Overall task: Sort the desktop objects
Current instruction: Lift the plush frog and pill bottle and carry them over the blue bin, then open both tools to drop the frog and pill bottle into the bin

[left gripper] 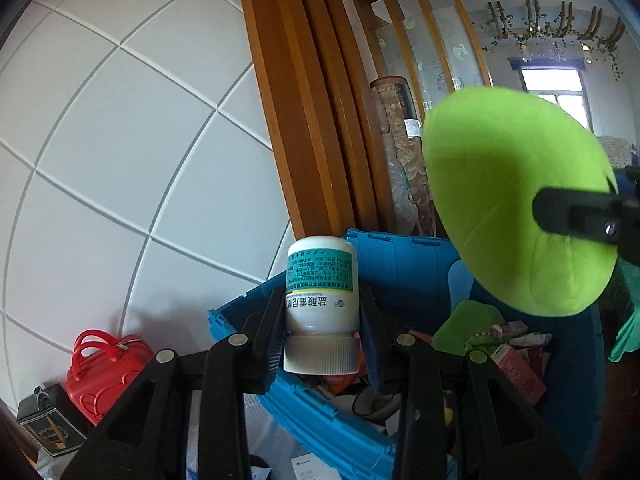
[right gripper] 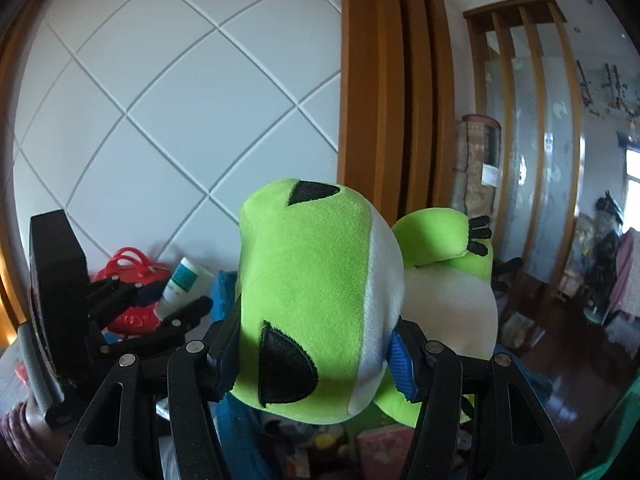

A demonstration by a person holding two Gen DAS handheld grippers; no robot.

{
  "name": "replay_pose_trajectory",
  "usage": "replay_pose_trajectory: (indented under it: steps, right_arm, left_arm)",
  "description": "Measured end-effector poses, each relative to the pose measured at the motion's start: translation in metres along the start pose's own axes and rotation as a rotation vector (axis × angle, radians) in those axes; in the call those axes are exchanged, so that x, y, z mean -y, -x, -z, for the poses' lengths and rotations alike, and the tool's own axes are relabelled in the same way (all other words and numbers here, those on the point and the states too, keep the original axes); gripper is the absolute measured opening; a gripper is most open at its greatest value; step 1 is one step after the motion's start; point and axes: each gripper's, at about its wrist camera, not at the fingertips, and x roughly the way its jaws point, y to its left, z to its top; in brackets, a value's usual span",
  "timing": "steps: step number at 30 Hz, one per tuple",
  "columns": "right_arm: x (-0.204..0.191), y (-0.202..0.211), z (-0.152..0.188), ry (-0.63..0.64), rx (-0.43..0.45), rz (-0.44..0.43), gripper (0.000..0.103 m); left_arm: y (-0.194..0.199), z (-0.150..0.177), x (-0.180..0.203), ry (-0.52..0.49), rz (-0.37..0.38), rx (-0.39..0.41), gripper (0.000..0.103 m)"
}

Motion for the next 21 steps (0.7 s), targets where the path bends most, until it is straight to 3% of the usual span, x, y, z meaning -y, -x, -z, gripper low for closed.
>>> replay_pose_trajectory:
  steps: [9, 11, 12, 13, 14, 15, 16, 18, 21]
  right_arm:
    - [0.109, -0.044, 0.005, -0.08, -0.069, -0.032, 0.062]
    - [0.124, -0.055, 0.004, -0.091, -0.081, -0.026, 0.07]
    - [0.13, -0.062, 0.003, -0.092, -0.092, -0.017, 0.077]
    - [0.134, -0.067, 0.001, -0.094, -0.099, -0.006, 0.085]
    - [0.141, -0.073, -0.001, -0.09, -0.098, 0.006, 0.085]
    - [0.144, -0.076, -0.006, -0.083, -0.092, 0.017, 0.086]
    - [0.147, -0.078, -0.011, -0.085, -0.086, 0.028, 0.09]
    - [0.154, -0.075, -0.02, -0.096, -0.062, 0.04, 0.095]
    - [0.158, -0.062, -0.028, -0.116, -0.025, 0.043, 0.096]
  left_arm:
    - [-0.048, -0.035, 0.051, -0.034, -0.039, -0.036, 0.034]
    - [-0.059, -0.04, 0.058, -0.041, -0.059, -0.041, 0.033]
    - [-0.065, -0.043, 0.061, -0.041, -0.063, -0.049, 0.037]
    - [-0.072, -0.048, 0.062, -0.036, -0.062, -0.069, 0.056]
    - [-0.076, -0.05, 0.064, -0.027, -0.067, -0.076, 0.086]
    - [-0.079, -0.051, 0.064, -0.018, -0.08, -0.071, 0.098]
    - [-0.077, -0.054, 0.064, -0.014, -0.109, -0.044, 0.103]
    - [-0.075, -0.057, 0.065, -0.01, -0.127, -0.031, 0.103]
    - [-0.069, -0.056, 0.06, 0.016, -0.137, -0.029, 0.103]
